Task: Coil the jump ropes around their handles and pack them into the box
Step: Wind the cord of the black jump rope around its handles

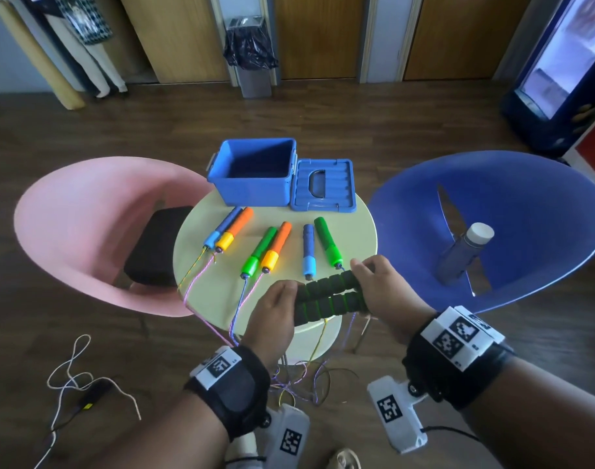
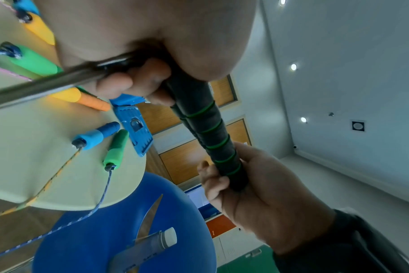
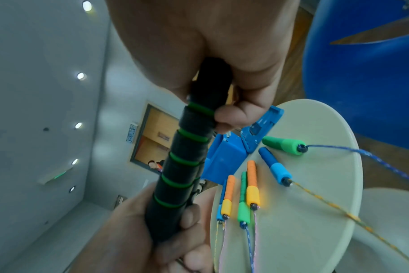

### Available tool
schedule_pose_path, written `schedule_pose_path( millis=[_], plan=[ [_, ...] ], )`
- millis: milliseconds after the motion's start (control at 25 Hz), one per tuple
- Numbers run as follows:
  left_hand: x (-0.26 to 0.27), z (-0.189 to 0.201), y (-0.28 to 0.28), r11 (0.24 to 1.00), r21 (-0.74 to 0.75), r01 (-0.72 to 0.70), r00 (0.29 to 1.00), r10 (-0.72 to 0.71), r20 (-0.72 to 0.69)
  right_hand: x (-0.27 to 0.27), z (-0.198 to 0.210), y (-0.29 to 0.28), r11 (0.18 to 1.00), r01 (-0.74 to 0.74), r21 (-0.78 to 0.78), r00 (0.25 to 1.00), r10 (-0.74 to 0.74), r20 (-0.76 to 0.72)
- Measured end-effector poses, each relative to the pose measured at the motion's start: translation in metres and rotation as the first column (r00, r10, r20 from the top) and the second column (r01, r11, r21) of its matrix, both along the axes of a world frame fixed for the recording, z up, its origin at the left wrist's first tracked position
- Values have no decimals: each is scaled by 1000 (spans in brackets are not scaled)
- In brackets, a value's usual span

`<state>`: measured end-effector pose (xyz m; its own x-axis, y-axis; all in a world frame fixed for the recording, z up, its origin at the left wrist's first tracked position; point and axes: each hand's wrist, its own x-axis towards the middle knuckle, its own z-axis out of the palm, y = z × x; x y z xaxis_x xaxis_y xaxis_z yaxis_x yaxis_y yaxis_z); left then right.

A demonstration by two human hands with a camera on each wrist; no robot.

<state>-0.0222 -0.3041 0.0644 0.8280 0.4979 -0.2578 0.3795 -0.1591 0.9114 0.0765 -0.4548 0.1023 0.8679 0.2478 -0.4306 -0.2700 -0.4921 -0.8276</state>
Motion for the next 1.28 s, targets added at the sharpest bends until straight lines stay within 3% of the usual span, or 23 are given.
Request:
schedule_pose_path(
  millis=[200, 400, 600, 840, 920, 1000, 1080, 1160, 1280],
  plan=[
    [5, 7, 11, 998, 61, -27, 999, 24, 44, 7, 6, -4, 958, -226, -174, 956, 252, 150],
    [10, 15, 25, 996, 37, -83, 996, 81, 44, 18, 14, -17, 980, -184, 81, 978, 174, 116],
    [7, 21, 25, 990, 94, -108, 992, 100, 80, 12, 11, -17, 973, -221, -72, 937, 232, 262],
    [3, 27, 24, 982, 184, -43, 999, 39, 26, 1, 5, -13, 952, -256, -166, 942, 284, 179],
    [5, 28, 23, 981, 196, -13, 1000, 14, -4, -2, 10, -14, 846, -364, -389, 830, 484, 277],
    [10, 28, 20, 985, 174, 26, 1000, -25, -7, -10, 19, -10, 648, -365, -668, 582, 719, 380],
    [13, 30, 14, 988, 142, 53, 998, -56, 18, -16, 25, 1, 505, -345, -791, 424, 836, 349],
    [15, 33, 7, 993, 105, 57, 997, -61, 37, -18, 26, 12, 465, -376, -802, 405, 861, 309],
    [13, 36, 6, 993, 14, 119, 991, -120, 54, -16, 19, 13, 578, -351, -737, 459, 792, 403]
  ],
)
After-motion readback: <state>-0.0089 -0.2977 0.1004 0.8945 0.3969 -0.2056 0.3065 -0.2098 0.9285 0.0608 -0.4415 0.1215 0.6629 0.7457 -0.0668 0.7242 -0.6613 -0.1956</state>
